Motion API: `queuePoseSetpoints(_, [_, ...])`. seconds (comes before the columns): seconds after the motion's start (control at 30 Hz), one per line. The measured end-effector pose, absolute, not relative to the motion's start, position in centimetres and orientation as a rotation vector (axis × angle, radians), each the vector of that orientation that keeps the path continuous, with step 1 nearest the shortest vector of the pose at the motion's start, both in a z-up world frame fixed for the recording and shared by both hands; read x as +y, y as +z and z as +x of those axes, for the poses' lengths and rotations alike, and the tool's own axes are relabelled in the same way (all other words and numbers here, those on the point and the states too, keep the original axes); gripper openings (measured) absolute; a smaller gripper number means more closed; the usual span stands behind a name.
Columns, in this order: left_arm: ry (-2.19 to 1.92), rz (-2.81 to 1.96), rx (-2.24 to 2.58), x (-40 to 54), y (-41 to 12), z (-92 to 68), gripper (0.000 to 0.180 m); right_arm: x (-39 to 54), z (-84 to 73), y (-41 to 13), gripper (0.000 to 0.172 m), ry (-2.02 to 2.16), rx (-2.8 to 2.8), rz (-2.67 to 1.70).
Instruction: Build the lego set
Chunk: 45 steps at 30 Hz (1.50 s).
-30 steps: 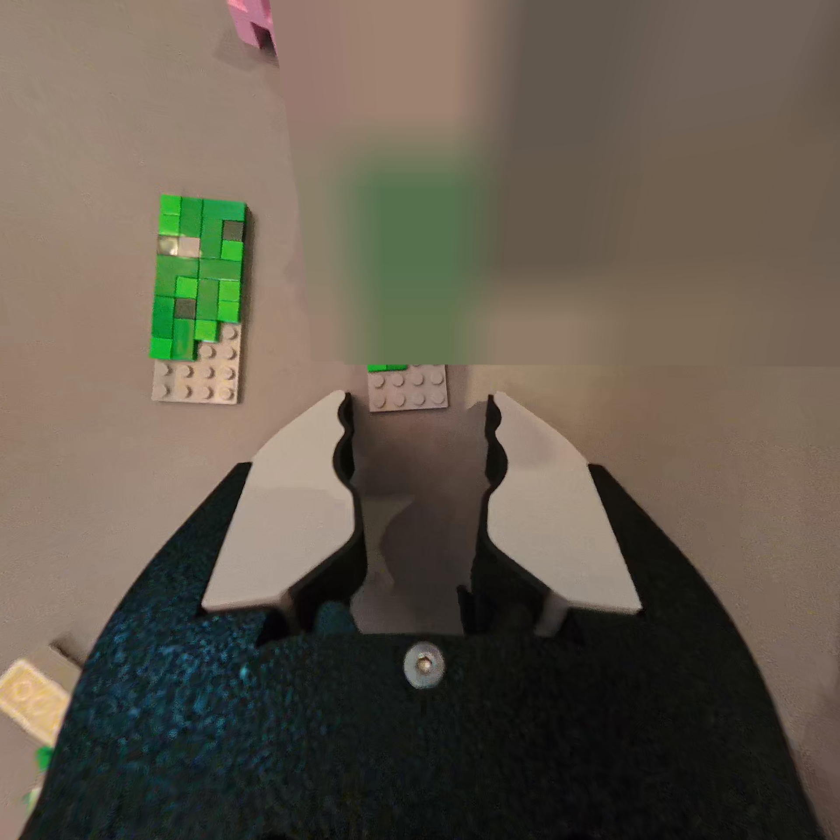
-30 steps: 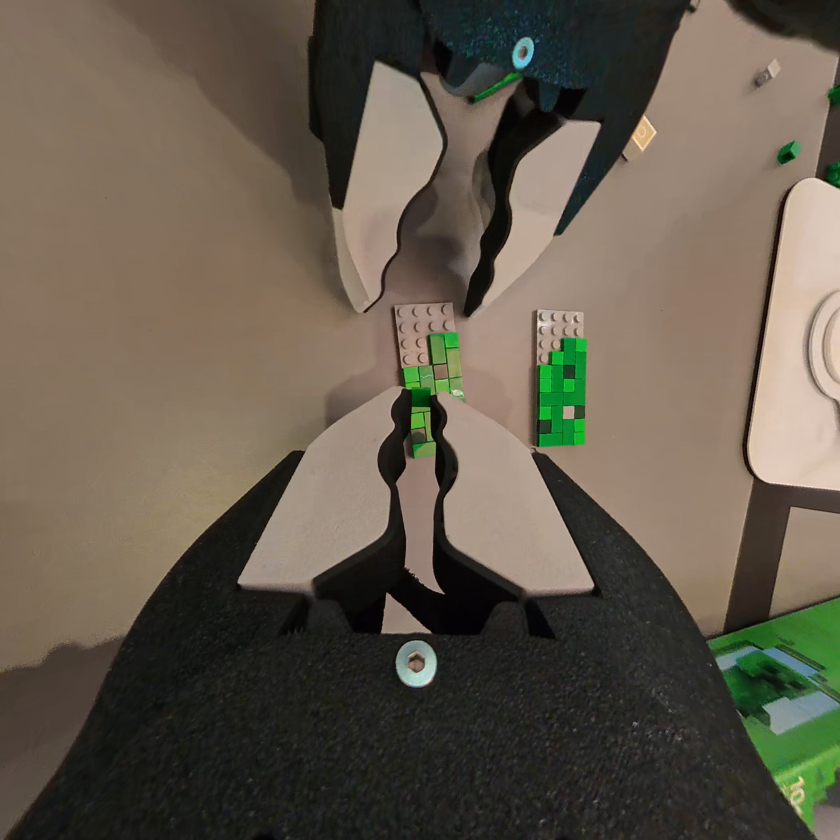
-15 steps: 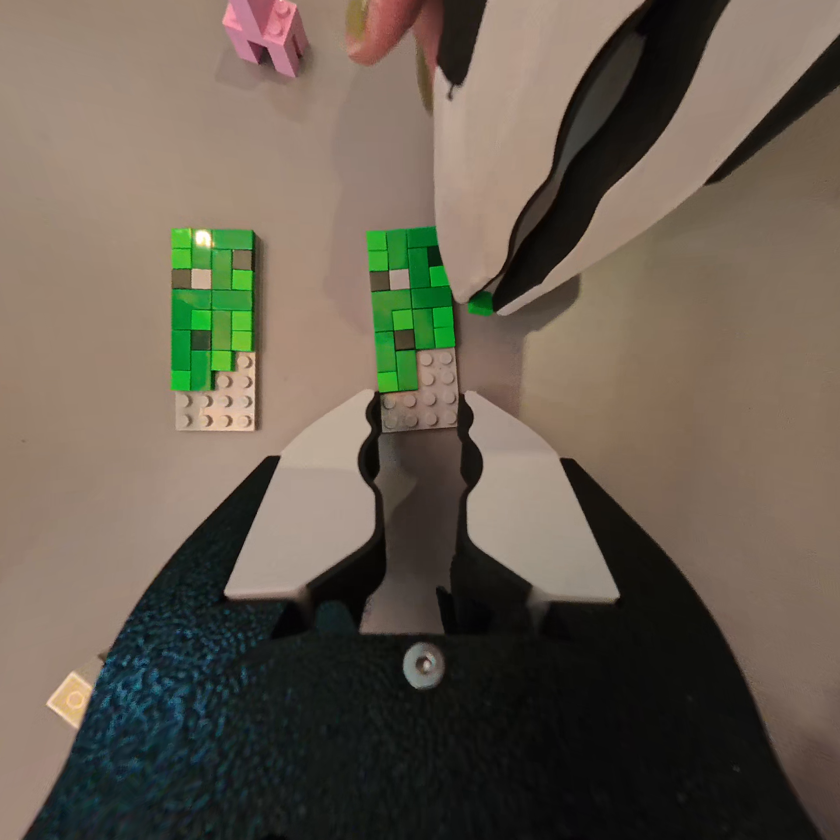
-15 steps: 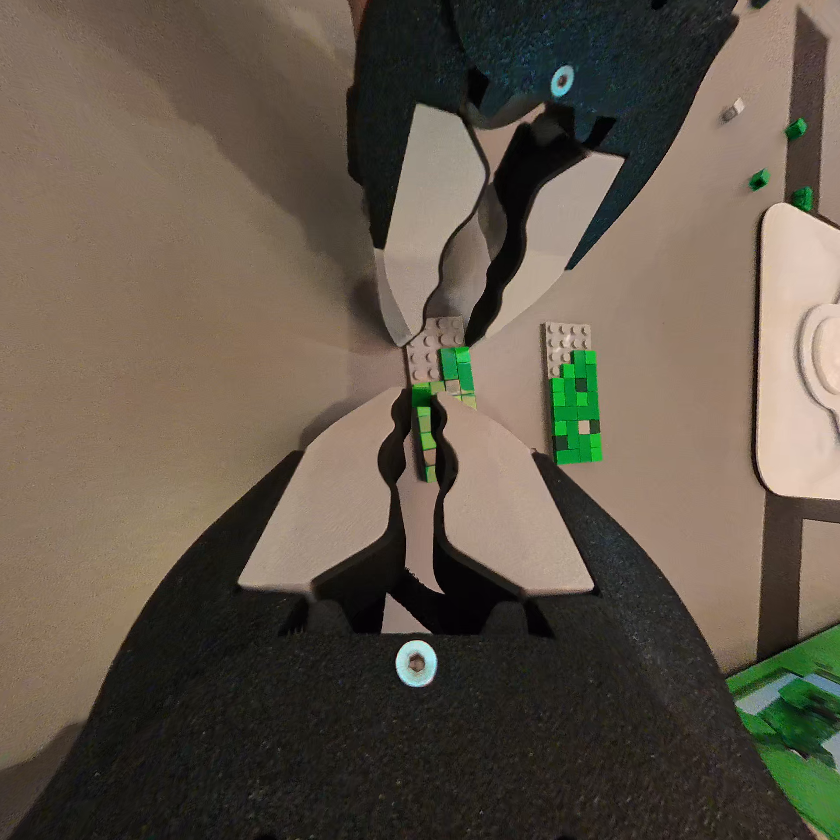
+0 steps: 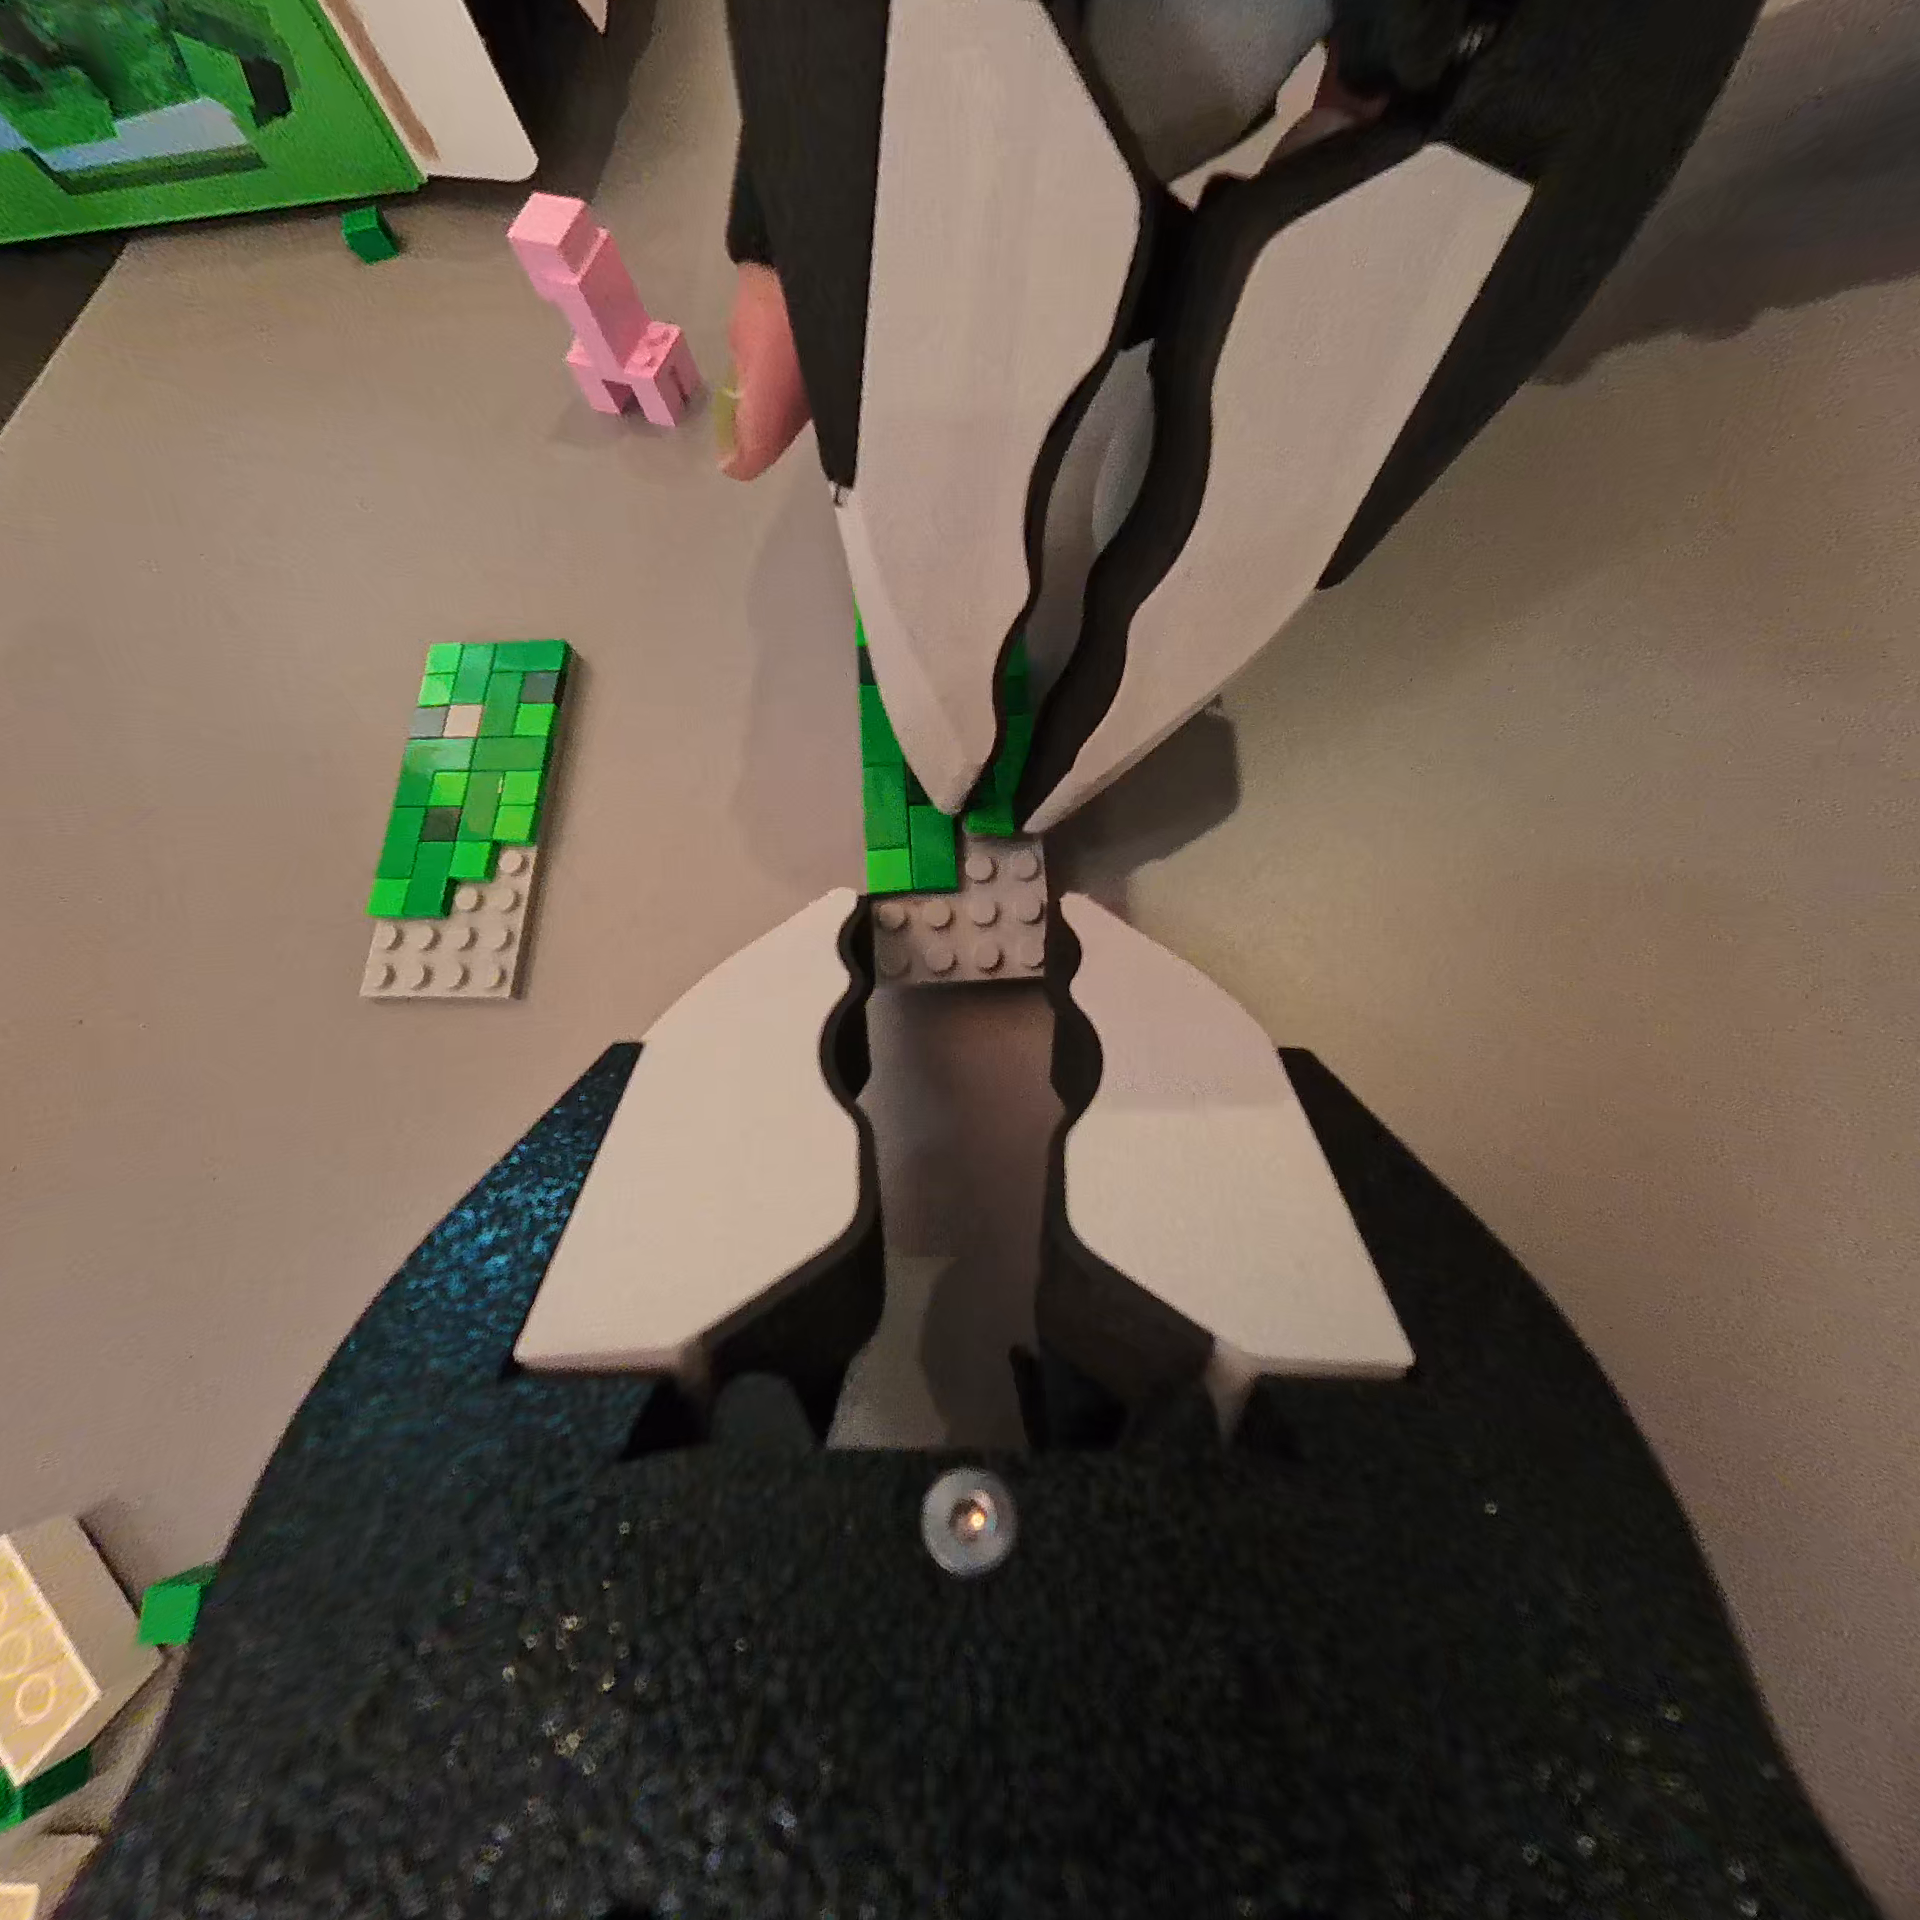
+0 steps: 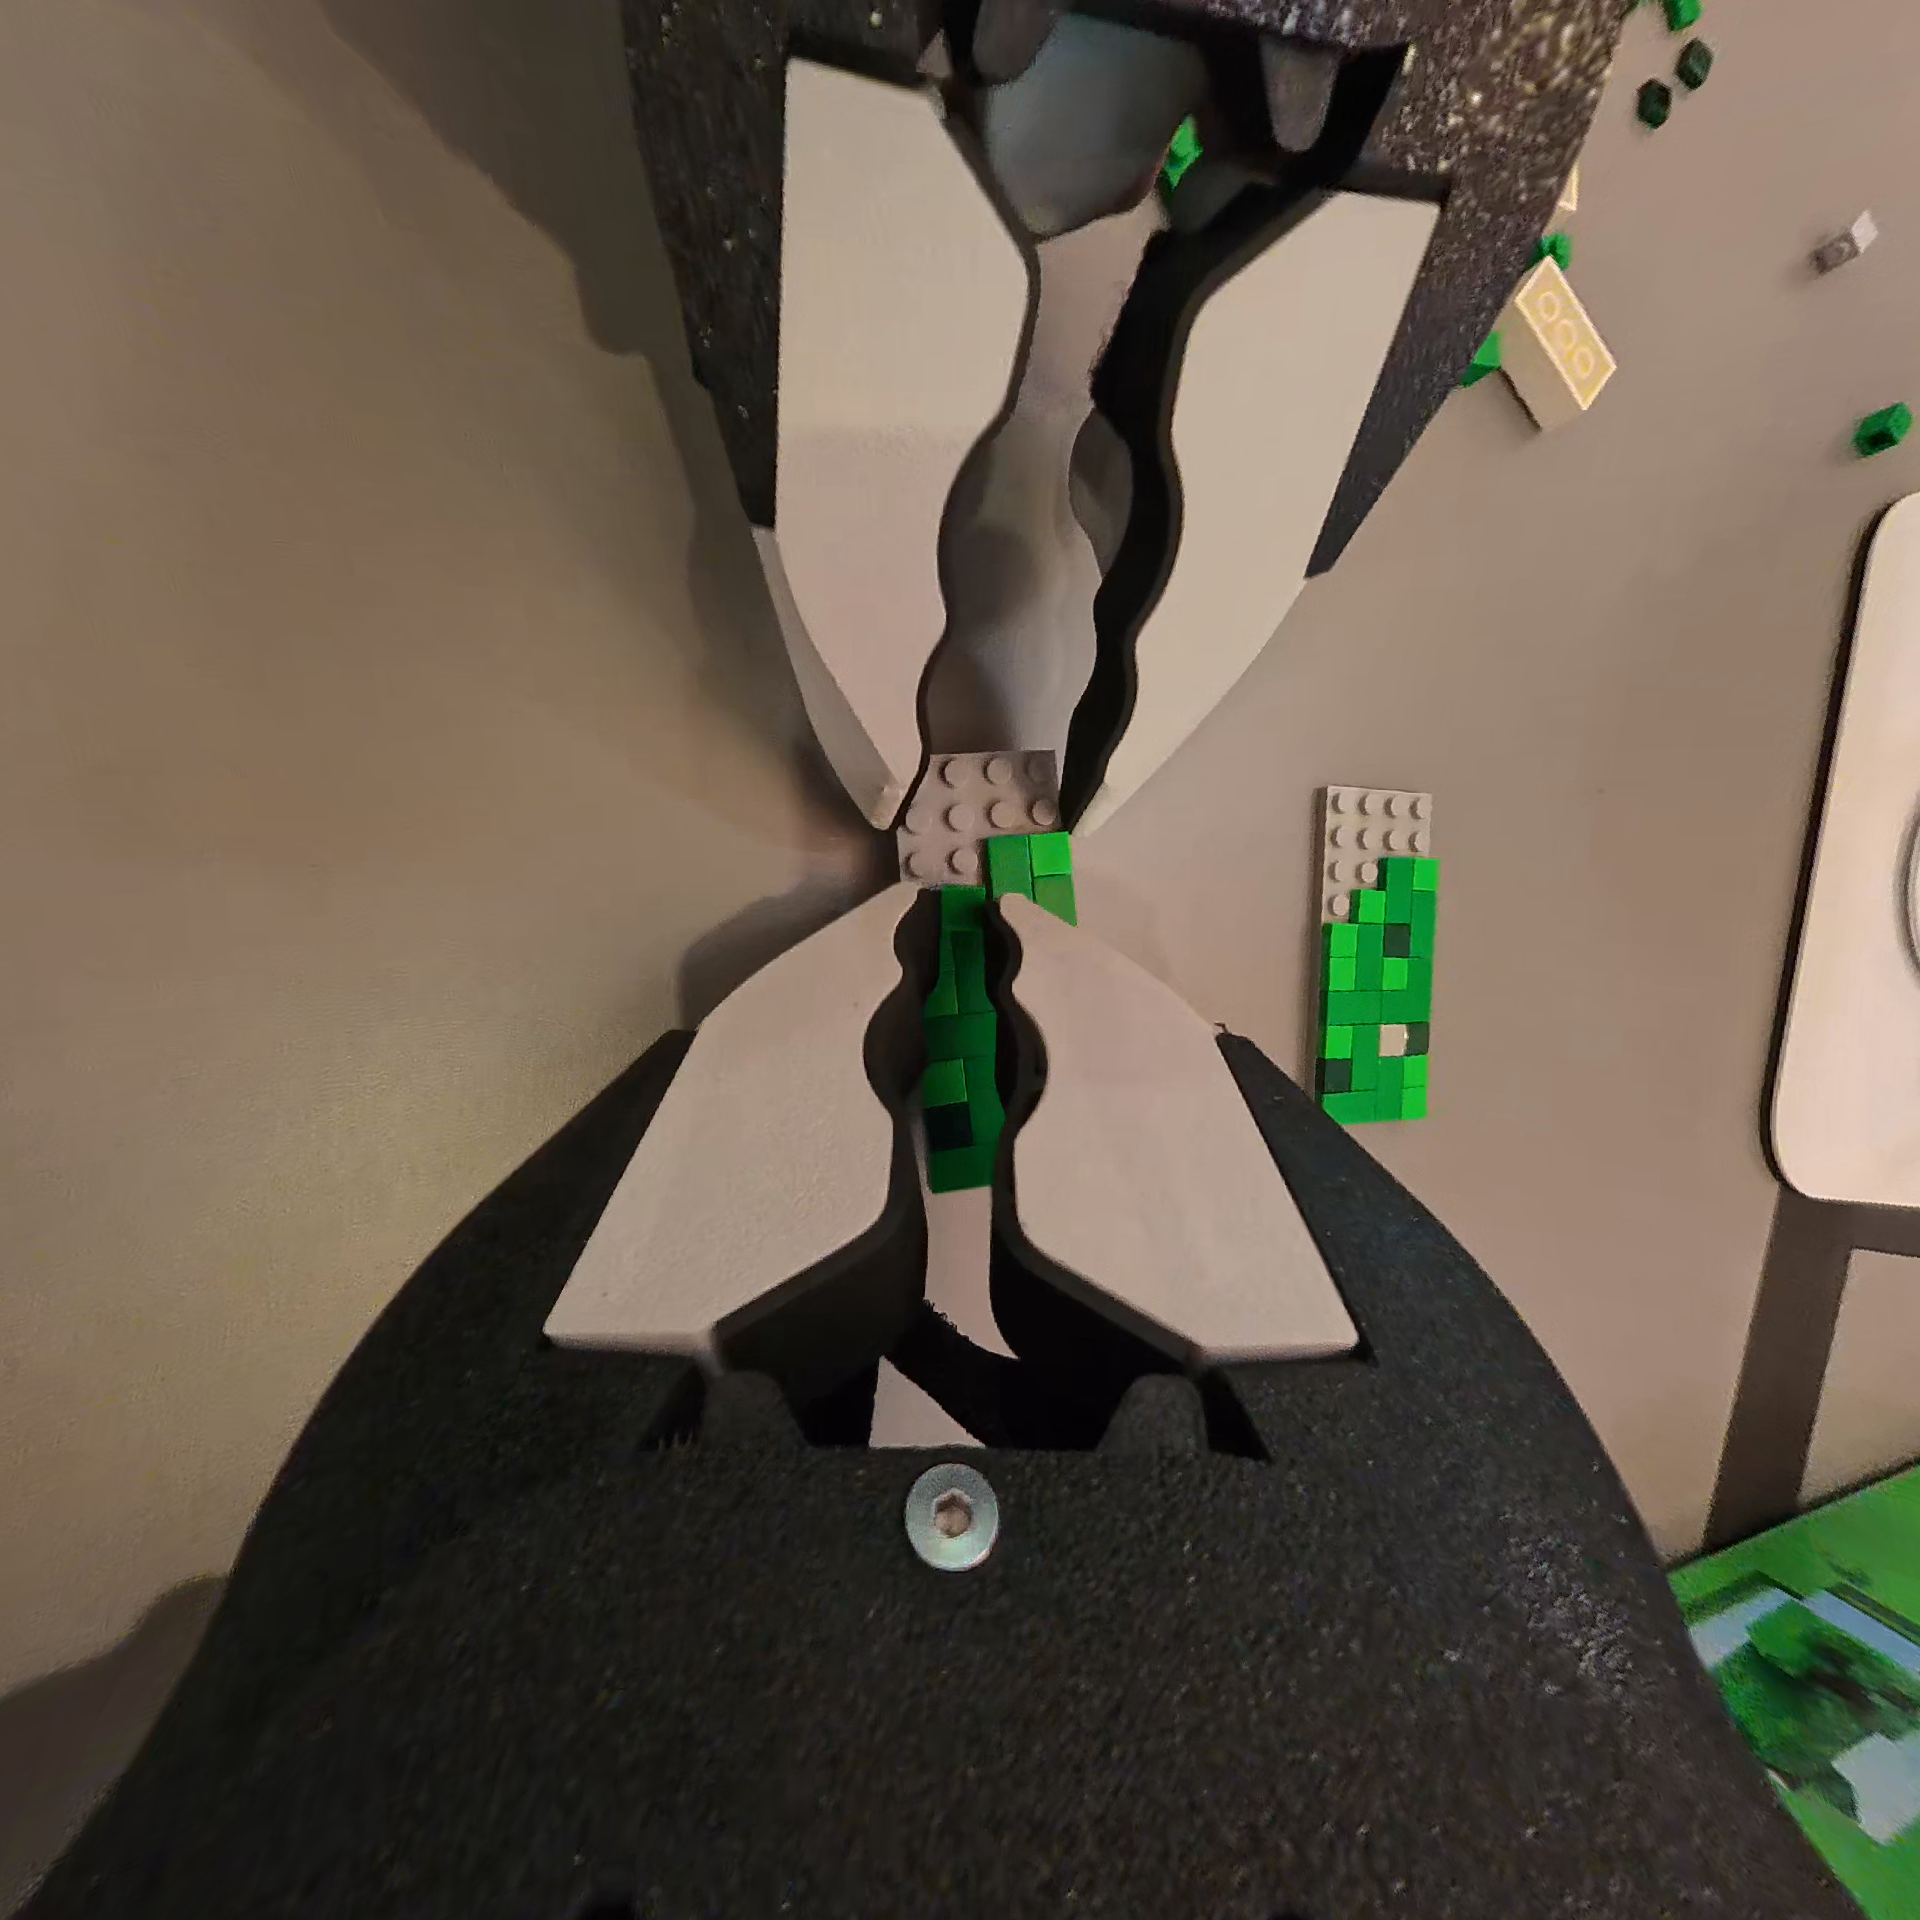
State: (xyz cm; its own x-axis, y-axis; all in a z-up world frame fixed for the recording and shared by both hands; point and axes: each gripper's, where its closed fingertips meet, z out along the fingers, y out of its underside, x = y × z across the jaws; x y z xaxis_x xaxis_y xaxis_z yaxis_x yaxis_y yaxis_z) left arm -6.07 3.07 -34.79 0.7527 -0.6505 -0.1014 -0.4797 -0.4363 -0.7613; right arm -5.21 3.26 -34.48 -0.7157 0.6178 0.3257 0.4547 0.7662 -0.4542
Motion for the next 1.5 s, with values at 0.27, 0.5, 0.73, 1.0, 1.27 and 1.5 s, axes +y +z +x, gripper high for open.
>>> queuePoseSetpoints(0.27, [-0.309,-2.119,0.841,2.7,-34.6,-5.8,0.031,3.3,-5.2,-34.6,0.008,0.348,-2.560,-0.765])
queuePoseSetpoints(0.5, [-0.355,-2.129,0.802,2.6,-34.4,-5.5,0.031,3.1,-5.1,-34.1,0.012,0.384,-2.556,-0.779])
queuePoseSetpoints(0.73, [-0.369,-2.156,0.719,2.8,-34.2,-6.2,0.031,4.0,-5.3,-32.7,0.019,0.394,-2.413,-0.816])
queuePoseSetpoints(1.0, [-0.458,-2.160,0.490,3.3,-32.9,-7.6,0.031,2.7,-5.8,-32.1,0.024,0.133,-1.955,-0.454])
queuePoseSetpoints(1.27, [-0.492,-2.151,0.446,3.1,-32.3,-7.8,0.031,2.6,-6.2,-33.8,0.021,-0.172,-1.878,-0.274])
queuePoseSetpoints(1.5, [-0.500,-2.153,0.455,2.9,-32.2,-7.7,0.031,2.9,-6.6,-34.2,0.016,-0.262,-1.850,-0.228])
